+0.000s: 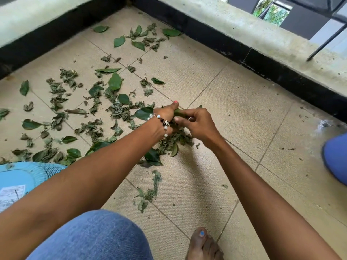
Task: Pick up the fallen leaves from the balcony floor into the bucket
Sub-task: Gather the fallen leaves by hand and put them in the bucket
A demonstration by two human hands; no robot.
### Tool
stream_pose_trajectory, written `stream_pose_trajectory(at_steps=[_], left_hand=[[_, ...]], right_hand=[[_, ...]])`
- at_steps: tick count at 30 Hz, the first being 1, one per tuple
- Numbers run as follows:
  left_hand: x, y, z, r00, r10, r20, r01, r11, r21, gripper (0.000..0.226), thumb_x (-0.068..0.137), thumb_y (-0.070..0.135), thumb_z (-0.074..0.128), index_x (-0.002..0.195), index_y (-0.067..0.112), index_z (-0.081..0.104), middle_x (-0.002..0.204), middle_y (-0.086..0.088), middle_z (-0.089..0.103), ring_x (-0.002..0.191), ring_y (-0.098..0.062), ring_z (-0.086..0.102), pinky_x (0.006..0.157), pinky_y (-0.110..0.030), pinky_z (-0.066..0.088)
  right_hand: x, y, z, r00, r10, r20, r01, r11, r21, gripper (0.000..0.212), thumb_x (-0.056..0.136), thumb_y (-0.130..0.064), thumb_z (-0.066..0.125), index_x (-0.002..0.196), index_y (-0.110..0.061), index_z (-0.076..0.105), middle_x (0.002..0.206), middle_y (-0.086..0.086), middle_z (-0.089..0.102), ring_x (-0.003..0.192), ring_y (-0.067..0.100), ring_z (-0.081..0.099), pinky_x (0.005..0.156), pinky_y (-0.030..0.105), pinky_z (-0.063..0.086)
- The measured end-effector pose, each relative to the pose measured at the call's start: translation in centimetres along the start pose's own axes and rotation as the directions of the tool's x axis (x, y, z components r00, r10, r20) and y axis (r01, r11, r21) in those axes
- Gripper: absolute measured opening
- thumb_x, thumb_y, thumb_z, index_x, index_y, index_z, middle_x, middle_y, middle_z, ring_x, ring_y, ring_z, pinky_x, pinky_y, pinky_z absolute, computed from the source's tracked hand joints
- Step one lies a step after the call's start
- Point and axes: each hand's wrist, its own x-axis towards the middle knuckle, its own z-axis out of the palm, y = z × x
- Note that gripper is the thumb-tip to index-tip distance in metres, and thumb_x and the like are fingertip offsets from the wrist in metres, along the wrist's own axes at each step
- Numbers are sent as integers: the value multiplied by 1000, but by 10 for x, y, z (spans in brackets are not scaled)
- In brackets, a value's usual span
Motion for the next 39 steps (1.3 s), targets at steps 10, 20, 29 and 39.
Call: stream_pose_trajectory(at_steps=[10,20,29,39], left_hand=[[13,8,-30,996,26,-82,-29,999,-37,18,93,17,64,100,2,59,62,-9,62,40,-17,56,41,-23,46],[8,6,-37,998,5,60,-1,998,-61,18,99,10,51,85,-1,56,71,-14,61,58,-20,59,47,-30,57],[19,0,-39,999,40,36,-39,999,-33,18,98,10,54,84,0,55,65,-9,58,35,-7,46,32,-13,33],[6,-7,-18,995,80,52,-86,989,116,35,96,37,57,87,3,61,60,-2,49,34,-7,35,31,-13,23]], right_hand=[[-7,54,3,965,255,-57,-257,889,-378,78,68,-21,85,136,-13,47,119,2,40,107,15,43,95,25,39],[22,46,17,995,42,95,13,855,-519,58,89,-19,66,142,-19,44,147,7,32,132,24,33,109,21,35],[4,71,36,965,-229,128,241,583,-776,29,95,-22,56,122,-14,64,115,6,64,99,25,47,77,30,34],[1,34,-3,934,305,-187,-304,952,36,38,79,3,73,106,-21,61,94,5,66,78,17,66,65,33,55]])
